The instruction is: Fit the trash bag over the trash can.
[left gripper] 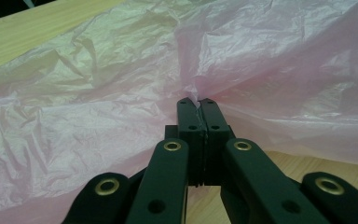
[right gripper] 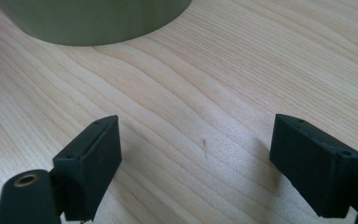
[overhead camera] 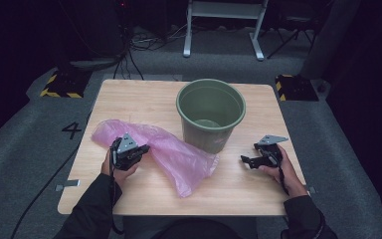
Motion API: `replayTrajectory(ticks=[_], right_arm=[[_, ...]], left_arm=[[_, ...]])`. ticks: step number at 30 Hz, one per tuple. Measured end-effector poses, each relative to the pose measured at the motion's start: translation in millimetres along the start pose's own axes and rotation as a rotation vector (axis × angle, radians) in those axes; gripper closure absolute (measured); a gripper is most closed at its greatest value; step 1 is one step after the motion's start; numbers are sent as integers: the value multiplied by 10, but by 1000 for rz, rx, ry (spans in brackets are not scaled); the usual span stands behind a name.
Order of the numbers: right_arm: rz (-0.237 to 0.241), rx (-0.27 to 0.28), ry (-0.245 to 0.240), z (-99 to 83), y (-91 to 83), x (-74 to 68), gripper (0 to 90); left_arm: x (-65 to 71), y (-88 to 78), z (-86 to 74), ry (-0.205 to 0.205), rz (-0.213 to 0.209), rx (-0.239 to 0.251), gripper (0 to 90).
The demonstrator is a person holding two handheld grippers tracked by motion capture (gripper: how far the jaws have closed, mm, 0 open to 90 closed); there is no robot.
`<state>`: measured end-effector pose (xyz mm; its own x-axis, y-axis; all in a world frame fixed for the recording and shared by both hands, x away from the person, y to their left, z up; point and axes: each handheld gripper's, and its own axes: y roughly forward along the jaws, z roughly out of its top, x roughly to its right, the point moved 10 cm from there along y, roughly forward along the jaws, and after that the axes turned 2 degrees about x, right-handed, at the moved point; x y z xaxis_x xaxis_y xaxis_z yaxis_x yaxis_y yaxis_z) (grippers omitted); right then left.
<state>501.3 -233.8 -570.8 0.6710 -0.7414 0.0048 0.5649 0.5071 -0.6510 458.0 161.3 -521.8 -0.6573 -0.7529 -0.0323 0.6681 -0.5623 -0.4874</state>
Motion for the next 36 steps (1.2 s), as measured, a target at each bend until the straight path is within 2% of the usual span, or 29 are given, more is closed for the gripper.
replayTrajectory(ticks=[3, 11, 12, 15, 16, 24, 36], right_arm=[[2, 0, -1, 0, 1, -1, 161], [6, -1, -6, 3, 6, -4, 158], [5, -1, -6, 3, 6, -4, 157], [4, -1, -5, 3, 6, -5, 157], [4, -2, -5, 3, 6, -5, 157], [1, -2, -4, 0, 3, -7, 156], [-1, -2, -4, -2, 1, -10, 155]], left_arm=[[-18, -41, 20, 13, 15, 4, 893], [-62, -200, 96, 6, 41, 57, 893], [-72, -244, 123, 0, 45, 75, 893], [-94, -292, 154, 2, 55, 91, 893], [-111, -336, 193, -2, 59, 113, 893], [-184, -466, 295, -13, 83, 166, 894], [-93, -612, 506, 6, 75, 237, 894]])
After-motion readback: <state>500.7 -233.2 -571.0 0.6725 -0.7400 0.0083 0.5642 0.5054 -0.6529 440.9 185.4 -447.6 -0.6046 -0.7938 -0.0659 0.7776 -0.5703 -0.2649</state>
